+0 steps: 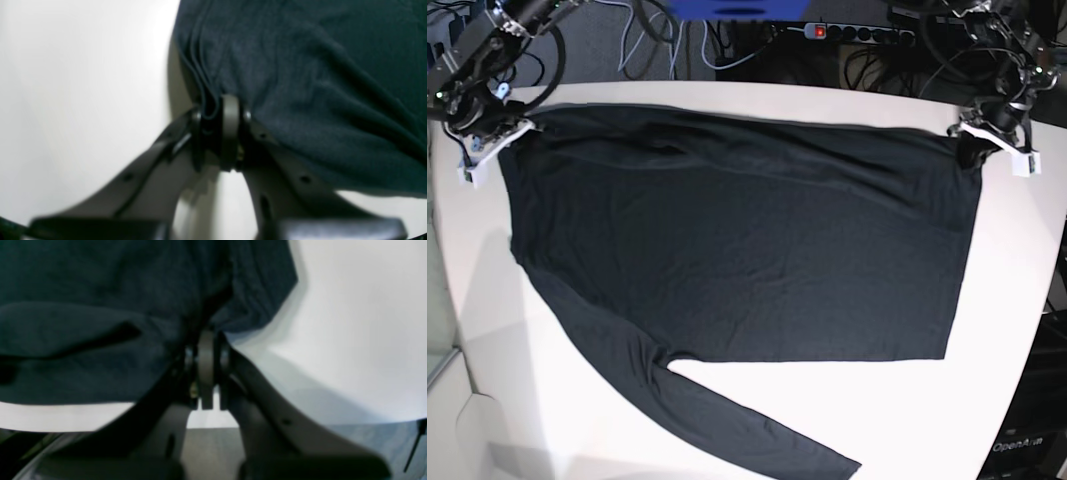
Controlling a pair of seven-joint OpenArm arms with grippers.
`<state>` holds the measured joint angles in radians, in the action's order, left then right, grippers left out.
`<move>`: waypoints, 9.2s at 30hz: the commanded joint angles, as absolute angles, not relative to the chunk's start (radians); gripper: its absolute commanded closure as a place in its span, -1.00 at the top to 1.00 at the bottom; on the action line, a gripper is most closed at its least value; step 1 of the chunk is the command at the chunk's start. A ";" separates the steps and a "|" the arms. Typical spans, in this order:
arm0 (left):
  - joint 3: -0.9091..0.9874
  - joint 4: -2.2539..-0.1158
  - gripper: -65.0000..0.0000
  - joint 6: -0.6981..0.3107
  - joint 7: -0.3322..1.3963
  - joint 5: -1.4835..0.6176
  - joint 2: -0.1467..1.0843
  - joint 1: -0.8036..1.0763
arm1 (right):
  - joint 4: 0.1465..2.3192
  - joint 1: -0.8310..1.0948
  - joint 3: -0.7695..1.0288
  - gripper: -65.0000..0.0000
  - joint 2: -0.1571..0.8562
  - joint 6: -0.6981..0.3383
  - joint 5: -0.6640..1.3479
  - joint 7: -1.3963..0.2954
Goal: Fold the T-shirt properly
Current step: 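Close the right gripper on the shirt corner, then hold the shirt edge taut between both grippers, then pull the shirt edge slightly apart with both grippers, then open the right gripper and shift it along the shirt edge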
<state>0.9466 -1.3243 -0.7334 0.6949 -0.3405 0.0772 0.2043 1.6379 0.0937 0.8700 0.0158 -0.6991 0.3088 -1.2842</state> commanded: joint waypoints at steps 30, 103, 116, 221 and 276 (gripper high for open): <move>0.943 -1.307 -0.82 -0.698 0.797 -0.231 0.139 0.177 | 1.643 0.140 0.714 -0.99 0.183 -0.698 0.288 -1.191; 0.943 -1.305 -0.82 -0.698 0.797 -0.231 0.137 0.183 | 1.644 0.142 0.840 -0.26 0.143 -0.698 0.541 -1.396; 0.944 -1.305 -0.82 -0.698 0.797 -0.231 0.137 0.183 | 1.644 0.163 0.924 -0.26 0.120 -0.698 0.539 -1.396; 0.947 -1.314 -1.00 -0.698 0.981 -0.231 0.137 -0.021 | 1.650 -0.010 0.763 -1.00 0.128 -0.698 0.533 -1.394; 0.865 -1.500 -1.00 -0.648 1.001 -0.231 0.142 0.018 | 1.913 0.305 0.556 -0.99 -0.031 -0.698 -0.007 -0.746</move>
